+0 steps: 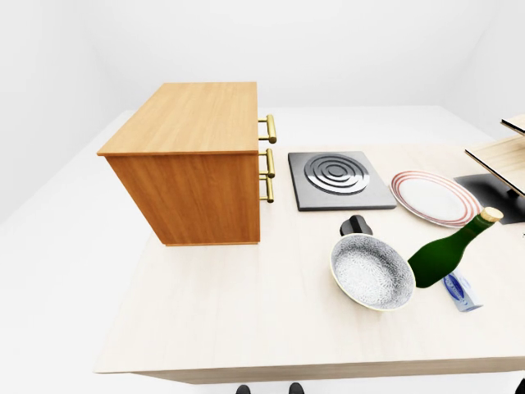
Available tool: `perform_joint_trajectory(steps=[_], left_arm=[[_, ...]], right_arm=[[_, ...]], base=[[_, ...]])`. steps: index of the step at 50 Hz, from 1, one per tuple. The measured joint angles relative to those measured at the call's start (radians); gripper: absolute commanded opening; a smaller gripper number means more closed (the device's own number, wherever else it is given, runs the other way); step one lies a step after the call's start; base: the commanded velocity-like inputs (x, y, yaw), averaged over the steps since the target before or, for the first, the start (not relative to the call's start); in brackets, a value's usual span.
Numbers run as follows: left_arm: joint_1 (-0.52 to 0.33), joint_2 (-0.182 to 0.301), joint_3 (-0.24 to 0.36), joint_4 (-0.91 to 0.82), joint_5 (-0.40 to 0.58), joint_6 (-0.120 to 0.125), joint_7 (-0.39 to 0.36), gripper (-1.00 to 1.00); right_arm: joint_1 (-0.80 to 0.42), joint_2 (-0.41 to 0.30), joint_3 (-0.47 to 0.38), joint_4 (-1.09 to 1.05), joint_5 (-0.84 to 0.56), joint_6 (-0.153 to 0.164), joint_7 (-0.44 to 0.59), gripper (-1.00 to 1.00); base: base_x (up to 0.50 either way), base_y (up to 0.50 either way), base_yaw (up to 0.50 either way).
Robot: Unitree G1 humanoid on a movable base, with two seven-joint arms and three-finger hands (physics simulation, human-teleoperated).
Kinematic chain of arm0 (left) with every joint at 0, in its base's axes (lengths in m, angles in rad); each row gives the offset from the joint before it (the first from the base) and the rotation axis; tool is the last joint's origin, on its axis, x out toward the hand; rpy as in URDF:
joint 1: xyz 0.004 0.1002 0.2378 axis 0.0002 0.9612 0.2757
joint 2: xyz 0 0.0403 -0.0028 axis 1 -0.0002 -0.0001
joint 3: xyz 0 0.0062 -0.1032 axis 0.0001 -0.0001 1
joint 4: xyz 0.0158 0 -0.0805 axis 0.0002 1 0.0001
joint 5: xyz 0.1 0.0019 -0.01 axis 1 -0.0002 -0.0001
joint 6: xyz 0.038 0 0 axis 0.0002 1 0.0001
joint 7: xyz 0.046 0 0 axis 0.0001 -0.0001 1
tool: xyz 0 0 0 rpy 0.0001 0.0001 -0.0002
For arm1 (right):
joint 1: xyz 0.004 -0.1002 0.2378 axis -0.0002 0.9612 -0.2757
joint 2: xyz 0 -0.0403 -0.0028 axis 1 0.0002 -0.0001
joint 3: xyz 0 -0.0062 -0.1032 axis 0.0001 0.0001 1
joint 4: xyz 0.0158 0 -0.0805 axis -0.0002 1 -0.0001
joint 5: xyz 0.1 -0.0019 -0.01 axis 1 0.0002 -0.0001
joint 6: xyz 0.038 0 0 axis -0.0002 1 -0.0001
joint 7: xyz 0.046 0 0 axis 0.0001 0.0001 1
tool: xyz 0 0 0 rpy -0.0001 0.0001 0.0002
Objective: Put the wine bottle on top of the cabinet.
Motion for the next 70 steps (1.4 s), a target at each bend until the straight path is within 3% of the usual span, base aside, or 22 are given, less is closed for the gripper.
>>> perform_joint_trajectory(steps=[43, 70], left_arm=[[0.002, -0.009, 0.000, -0.001, 0.015, 0.000, -0.014, 1.00], [0.004, -0.010, 0.003, 0.003, 0.016, 0.000, -0.015, 1.00]], right_arm=[[0.005, 0.028, 0.133, 0.165, -0.109, 0.000, 0.079, 1.00], [-0.050, -0.026, 0.199, 0.326, -0.106, 0.000, 0.053, 1.00]], base=[[0.00, 0.00, 0.00], [0.00, 0.00, 0.00]])
